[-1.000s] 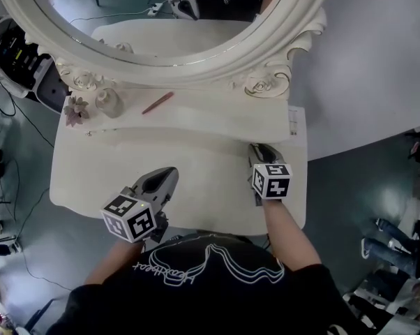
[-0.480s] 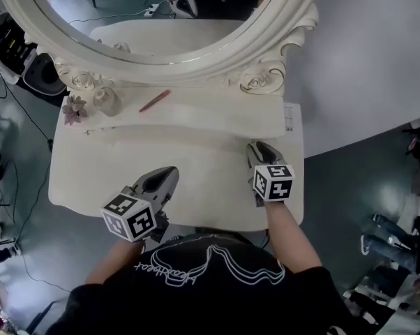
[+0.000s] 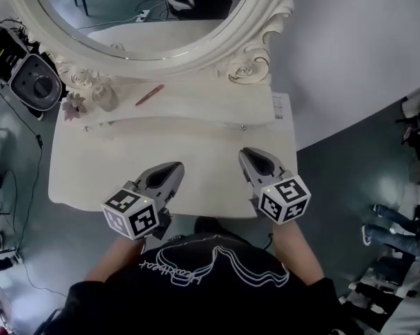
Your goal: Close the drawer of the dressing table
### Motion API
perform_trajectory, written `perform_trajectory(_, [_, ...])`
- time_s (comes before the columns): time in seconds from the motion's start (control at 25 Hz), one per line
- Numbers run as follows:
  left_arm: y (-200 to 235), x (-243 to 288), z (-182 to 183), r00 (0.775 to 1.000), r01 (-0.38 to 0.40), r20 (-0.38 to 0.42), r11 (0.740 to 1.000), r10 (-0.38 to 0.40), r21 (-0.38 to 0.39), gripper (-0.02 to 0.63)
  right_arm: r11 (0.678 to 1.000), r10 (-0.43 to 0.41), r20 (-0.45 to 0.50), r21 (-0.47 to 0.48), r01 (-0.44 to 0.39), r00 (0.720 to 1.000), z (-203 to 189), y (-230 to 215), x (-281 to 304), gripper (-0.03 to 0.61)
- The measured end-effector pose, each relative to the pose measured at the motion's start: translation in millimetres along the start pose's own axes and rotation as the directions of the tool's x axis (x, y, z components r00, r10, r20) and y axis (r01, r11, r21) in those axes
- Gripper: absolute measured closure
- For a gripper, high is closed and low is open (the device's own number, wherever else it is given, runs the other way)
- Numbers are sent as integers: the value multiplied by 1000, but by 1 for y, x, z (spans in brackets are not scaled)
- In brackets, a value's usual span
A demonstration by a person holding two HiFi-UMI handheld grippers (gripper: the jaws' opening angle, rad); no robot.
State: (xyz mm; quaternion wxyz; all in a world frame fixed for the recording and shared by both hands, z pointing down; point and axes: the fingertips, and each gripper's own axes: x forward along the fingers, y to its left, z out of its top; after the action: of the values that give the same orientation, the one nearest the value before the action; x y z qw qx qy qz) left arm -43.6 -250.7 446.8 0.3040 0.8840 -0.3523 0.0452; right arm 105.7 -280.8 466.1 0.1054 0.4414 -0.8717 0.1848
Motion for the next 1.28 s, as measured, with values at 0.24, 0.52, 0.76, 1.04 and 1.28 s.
perform_trajectory(0.24, [-33,-17,8,998,63,22,996,-64,61,611,996,72,68,-52,-68,995,22,48,-40,575])
perform_trajectory(0.52, [-68,-40,16,990,118,56,982,-128,144,611,989,138,118,-75,-130,983,37,91,-74,575])
perform_trajectory(0.76, [-80,-52,14,987,136,59,977,-147,167,611,987,148,141,-79,-138,979,37,106,-85,575])
perform_trajectory(1.04, [-82,-57,11,988,135,55,976,-146,169,611,989,141,146,-72,-131,979,37,110,-87,575])
perform_trajectory(1.28, [-80,-54,10,988,138,52,978,-148,157,611,990,132,131,-65,-125,982,33,106,-83,575])
